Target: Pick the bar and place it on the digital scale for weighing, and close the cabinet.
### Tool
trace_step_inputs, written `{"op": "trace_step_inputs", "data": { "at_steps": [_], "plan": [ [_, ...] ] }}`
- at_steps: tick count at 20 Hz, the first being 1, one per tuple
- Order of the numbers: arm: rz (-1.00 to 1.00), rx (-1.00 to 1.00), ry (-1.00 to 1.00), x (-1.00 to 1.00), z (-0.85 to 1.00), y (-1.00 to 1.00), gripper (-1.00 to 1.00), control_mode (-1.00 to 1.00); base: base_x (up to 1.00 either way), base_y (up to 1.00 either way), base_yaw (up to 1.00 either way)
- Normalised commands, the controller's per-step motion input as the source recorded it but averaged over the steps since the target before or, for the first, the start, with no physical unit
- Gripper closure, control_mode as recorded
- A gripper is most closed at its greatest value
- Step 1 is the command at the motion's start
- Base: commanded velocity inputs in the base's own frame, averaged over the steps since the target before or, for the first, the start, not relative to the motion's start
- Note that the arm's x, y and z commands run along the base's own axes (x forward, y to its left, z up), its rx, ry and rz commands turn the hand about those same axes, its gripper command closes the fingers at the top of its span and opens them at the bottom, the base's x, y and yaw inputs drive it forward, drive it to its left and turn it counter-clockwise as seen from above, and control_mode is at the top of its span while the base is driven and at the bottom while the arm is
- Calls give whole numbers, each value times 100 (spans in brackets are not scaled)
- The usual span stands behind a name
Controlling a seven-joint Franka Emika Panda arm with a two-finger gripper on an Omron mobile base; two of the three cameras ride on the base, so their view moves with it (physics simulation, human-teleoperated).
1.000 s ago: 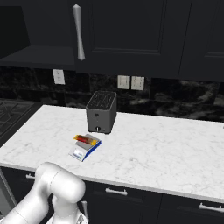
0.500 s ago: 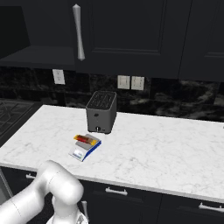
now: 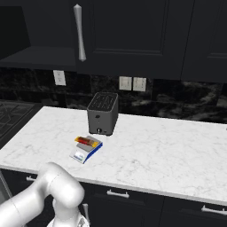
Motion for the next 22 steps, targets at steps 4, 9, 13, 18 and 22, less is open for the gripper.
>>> {"op": "trace_step_inputs", "data": {
  "at_steps": [4, 9, 13, 18, 22],
  "plan": [
    [0, 30, -24, -1, 82, -100, -100, -100, 0, 0, 0],
    [0, 30, -24, -7, 100, -100, -100, -100, 0, 0, 0],
    [3, 29, -5, 0, 98, -100, -100, -100, 0, 0, 0],
    [5, 20, 0, 0, 100, -100, -100, -100, 0, 0, 0],
    [11, 21, 0, 14, 80, -100, -100, -100, 0, 0, 0]
  ]
}}
